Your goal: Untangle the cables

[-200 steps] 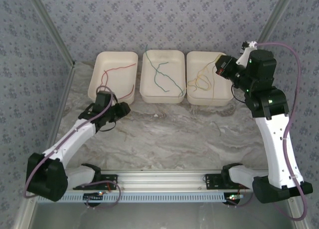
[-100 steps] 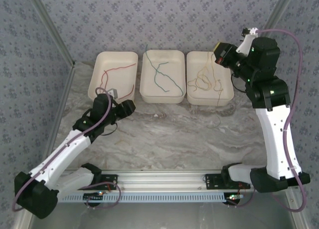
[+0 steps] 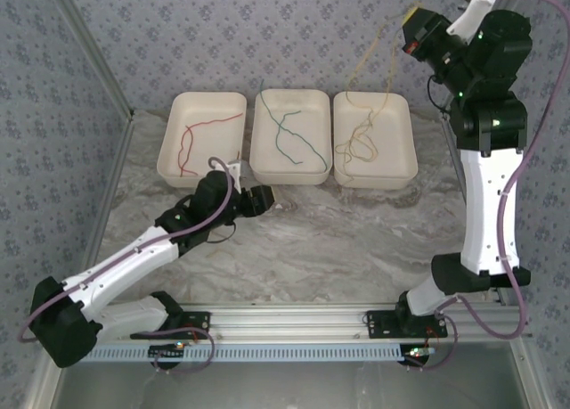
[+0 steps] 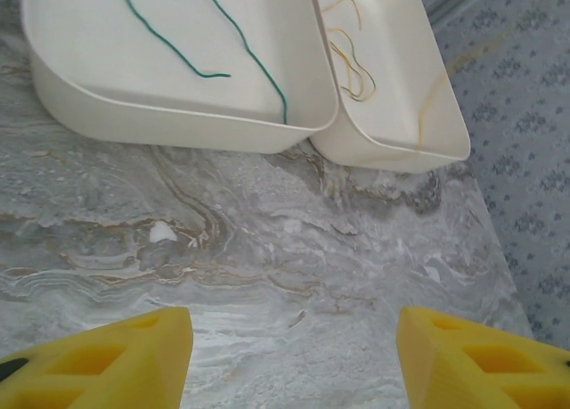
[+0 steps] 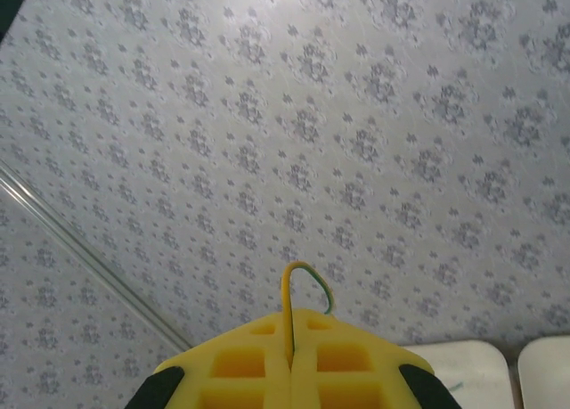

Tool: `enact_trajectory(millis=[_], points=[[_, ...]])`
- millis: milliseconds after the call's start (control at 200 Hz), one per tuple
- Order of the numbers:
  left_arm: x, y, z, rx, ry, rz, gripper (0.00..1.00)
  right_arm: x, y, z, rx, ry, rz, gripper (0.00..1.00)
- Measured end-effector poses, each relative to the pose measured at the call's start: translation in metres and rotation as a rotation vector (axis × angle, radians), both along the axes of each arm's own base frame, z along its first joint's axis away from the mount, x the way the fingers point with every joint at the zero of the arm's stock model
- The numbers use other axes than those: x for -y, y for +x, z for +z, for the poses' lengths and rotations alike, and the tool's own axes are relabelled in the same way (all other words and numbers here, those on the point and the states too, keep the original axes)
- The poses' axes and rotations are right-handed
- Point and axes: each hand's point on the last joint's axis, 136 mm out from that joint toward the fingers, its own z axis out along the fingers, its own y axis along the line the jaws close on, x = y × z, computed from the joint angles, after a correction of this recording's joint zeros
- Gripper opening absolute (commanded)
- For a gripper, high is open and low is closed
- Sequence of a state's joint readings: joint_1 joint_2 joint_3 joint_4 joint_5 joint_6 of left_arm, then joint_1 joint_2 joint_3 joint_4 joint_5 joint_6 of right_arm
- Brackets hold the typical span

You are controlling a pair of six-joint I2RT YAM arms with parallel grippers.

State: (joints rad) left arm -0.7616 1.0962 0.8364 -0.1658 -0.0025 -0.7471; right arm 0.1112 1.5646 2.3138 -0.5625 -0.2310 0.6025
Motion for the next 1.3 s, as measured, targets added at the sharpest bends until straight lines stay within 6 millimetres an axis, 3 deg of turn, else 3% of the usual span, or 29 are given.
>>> enact_trajectory(millis=[345, 585, 690, 1144, 1299], points=[[0.032, -0.003, -0.008, 0.028, 0.005, -0.066, 0.62, 0.024, 0.041, 0.035, 0.148, 0.02, -0.062, 0.0], [0.039, -0.002, -0.023, 0.004, 0.03, -0.076, 0.62, 0.043, 0.08, 0.013, 0.099, 0.023, -0.096, 0.0], [0.04, -0.001, -0.026, 0.0, 0.034, -0.076, 0.61, 0.048, 0.099, -0.015, 0.028, 0.02, -0.104, 0.0], [0.041, -0.001, -0.028, -0.006, 0.037, -0.079, 0.6, 0.058, 0.197, -0.184, -0.284, -0.029, -0.142, 0.0], [0.04, -0.002, -0.025, 0.001, 0.031, -0.08, 0.6, 0.073, 0.225, -0.226, -0.33, -0.034, -0.191, 0.0]])
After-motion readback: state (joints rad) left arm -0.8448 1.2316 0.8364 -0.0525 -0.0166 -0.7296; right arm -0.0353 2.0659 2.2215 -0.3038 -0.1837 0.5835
